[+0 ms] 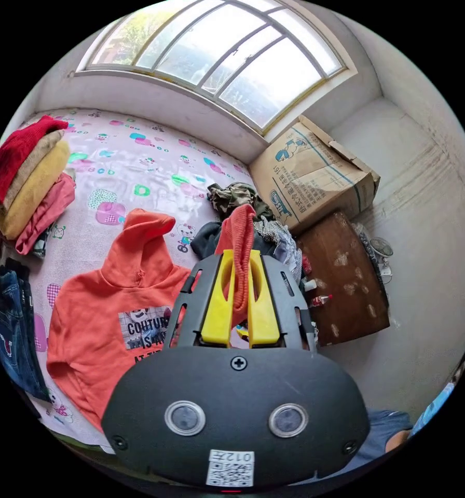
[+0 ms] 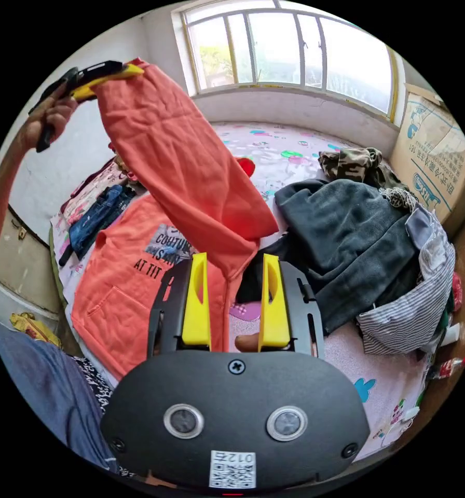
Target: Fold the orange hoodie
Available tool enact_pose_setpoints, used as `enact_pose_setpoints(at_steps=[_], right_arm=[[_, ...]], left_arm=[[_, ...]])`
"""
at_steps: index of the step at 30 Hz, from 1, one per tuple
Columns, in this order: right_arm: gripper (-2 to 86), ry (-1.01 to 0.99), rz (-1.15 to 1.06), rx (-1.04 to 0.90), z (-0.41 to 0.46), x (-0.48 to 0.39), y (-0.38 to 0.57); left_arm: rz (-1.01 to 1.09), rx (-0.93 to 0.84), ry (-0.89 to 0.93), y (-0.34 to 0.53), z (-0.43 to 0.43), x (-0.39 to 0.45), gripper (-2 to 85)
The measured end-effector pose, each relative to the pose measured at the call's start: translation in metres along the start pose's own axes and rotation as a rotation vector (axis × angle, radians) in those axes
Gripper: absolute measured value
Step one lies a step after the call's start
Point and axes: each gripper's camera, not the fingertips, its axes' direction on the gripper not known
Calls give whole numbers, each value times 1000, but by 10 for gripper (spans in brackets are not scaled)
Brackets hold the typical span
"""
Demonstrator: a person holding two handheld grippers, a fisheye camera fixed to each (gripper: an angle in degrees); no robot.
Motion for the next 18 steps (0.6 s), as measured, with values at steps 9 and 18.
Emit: enact_pose_setpoints(at_steps=[9,18], right_arm=[[48,238,-54,-57,107,-119,-31],[71,-21,-288,-177,119,-166,-39]], left_arm=[[-145,82,111,37,-36,-98,49],[-707,121,-30,214,-30,-312,64]])
